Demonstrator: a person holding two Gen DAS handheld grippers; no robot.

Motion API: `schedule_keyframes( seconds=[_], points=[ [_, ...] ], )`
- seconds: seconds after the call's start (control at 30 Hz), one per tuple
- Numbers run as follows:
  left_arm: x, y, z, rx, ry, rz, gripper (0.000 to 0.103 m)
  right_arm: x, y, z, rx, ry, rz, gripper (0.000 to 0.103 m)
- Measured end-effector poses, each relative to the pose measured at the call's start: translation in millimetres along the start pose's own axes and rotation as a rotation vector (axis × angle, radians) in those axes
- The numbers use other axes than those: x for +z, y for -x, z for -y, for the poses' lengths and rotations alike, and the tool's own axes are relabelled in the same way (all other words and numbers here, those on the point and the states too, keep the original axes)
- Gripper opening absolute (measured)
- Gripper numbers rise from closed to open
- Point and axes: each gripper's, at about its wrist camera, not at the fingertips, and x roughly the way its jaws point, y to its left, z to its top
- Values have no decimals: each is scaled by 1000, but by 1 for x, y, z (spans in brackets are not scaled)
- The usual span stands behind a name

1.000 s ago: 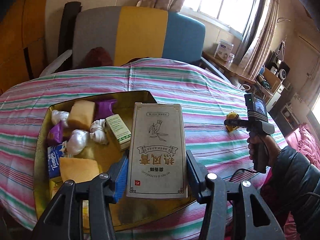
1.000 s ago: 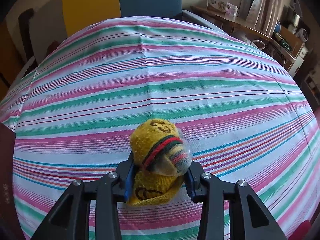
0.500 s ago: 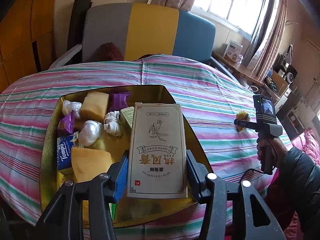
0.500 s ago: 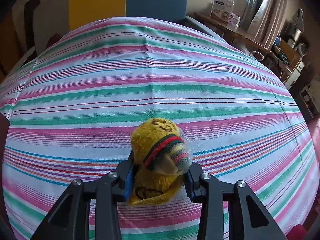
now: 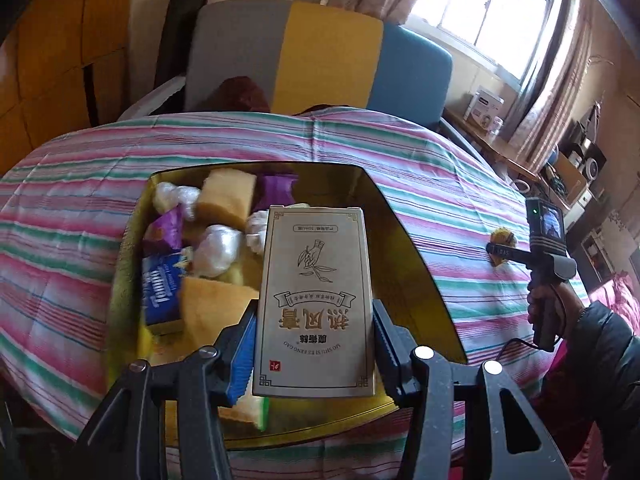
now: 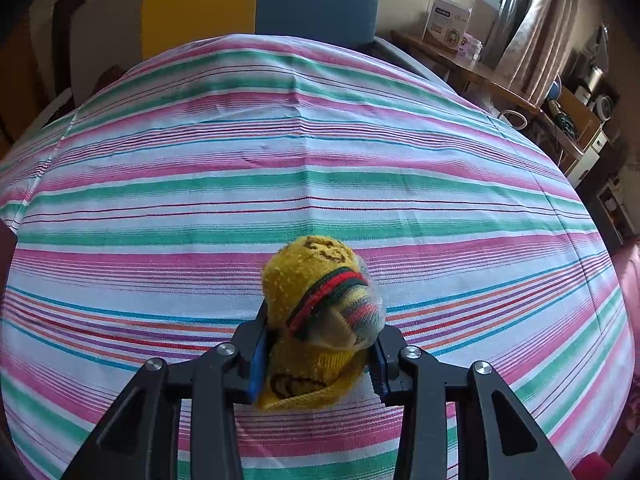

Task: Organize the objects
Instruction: 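Carry the white box over the gold tray with the left tool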

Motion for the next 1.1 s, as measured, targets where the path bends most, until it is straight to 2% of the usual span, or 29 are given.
schedule_keyframes(
  seconds=[0.2,0.3,0.4,0.6,0.73,0.8,0.93,1.0,1.1],
  points=[
    [-1,26,-57,11,152,31,52,0,0,1,1,0,1,40],
    [-5,32,-77,-13,216,29,52,0,0,0,-1,0,0,40],
    [-7,26,-78,-84,258,-2,52,0,0,0,0,-1,-2,40],
    [0,-5,-45,-178,265,-79,52,1,0,0,0,-5,-5,40],
    [5,-25,-26,-110,236,-99,52,1,0,0,1,-9,-7,40],
    [6,-42,-18,-51,210,-136,52,1,0,1,2,-11,-8,40],
    [-6,-64,-3,-2,136,-196,52,2,0,1,3,-15,-10,40],
    [-14,-71,-2,-9,141,-213,58,2,0,2,2,-15,-10,40],
    [-16,-72,-4,-20,145,-218,58,2,0,2,3,-14,-10,40]
  ],
)
